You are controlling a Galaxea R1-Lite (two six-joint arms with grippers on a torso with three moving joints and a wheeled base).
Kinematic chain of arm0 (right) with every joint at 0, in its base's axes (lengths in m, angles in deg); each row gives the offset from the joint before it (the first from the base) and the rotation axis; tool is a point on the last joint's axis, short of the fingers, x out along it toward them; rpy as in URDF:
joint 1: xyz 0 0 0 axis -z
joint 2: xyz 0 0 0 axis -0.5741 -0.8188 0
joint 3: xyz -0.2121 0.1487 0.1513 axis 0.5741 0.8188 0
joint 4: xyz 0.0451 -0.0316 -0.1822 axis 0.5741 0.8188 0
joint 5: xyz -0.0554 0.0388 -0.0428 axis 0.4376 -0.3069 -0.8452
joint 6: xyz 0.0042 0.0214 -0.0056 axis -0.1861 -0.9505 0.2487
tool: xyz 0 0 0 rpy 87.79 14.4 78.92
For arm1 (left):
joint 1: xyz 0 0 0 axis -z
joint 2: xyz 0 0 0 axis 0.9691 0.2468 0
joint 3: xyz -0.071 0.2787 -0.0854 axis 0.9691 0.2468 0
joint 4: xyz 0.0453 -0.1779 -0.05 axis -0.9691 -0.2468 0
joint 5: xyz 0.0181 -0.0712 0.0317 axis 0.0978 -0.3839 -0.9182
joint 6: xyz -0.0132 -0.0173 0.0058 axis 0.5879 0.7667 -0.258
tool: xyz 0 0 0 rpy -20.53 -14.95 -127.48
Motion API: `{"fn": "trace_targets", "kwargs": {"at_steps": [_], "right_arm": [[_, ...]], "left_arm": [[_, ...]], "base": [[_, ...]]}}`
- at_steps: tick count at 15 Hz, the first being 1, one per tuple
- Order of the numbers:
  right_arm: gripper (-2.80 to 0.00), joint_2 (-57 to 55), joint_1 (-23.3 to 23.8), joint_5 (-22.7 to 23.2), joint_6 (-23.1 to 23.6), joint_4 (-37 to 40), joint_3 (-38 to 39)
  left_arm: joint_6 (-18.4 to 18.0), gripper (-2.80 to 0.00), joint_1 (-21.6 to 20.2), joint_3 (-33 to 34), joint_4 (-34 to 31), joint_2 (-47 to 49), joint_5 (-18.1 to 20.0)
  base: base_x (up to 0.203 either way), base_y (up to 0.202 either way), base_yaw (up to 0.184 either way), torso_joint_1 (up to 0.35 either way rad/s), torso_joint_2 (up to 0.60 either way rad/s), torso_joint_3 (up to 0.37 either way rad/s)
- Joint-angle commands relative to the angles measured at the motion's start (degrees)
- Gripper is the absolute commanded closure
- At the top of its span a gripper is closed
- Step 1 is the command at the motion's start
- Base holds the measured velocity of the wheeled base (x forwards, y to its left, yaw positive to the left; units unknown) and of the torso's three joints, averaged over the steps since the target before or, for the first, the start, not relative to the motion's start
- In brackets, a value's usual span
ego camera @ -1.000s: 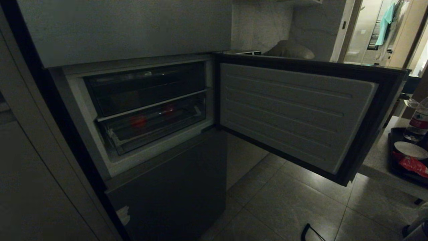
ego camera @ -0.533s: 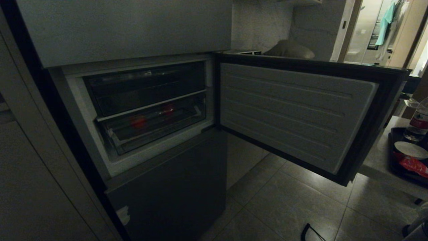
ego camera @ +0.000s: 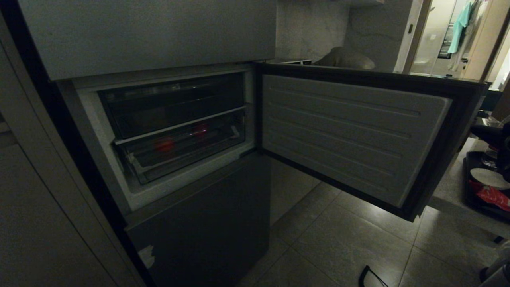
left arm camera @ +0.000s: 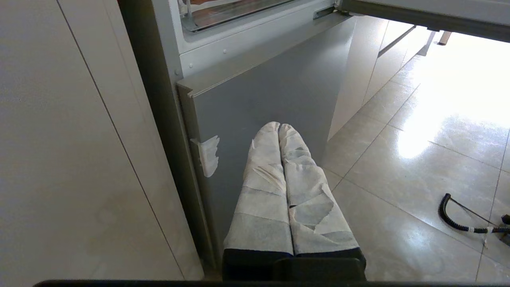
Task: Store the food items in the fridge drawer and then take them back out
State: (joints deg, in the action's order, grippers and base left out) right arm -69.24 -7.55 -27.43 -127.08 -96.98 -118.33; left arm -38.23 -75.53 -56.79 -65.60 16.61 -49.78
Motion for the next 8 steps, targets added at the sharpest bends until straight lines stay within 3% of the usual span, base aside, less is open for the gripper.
{"fn": "trace_targets", "kwargs": {"at_steps": [1, 5, 8], "right_arm": [[0.00, 0.4, -1.6, 0.4, -0.4, -0.2, 0.6], [0.00, 2.0, -1.8, 2.9, 0.4, -0.3, 4.0], [0.00, 10.8, -1.8, 6.4, 0.4, -0.3, 10.8]], "left_arm": [[0.0, 0.00, 0.0, 0.0, 0.0, 0.0, 0.0], [0.0, 0.00, 0.0, 0.0, 0.0, 0.0, 0.0], [0.0, 0.00, 0.0, 0.0, 0.0, 0.0, 0.0]], "base": [[0.000, 0.000, 0.000, 0.000, 0.00, 0.000], [0.000, 0.000, 0.000, 0.000, 0.00, 0.000], [0.000, 0.000, 0.000, 0.000, 0.00, 0.000]]}}
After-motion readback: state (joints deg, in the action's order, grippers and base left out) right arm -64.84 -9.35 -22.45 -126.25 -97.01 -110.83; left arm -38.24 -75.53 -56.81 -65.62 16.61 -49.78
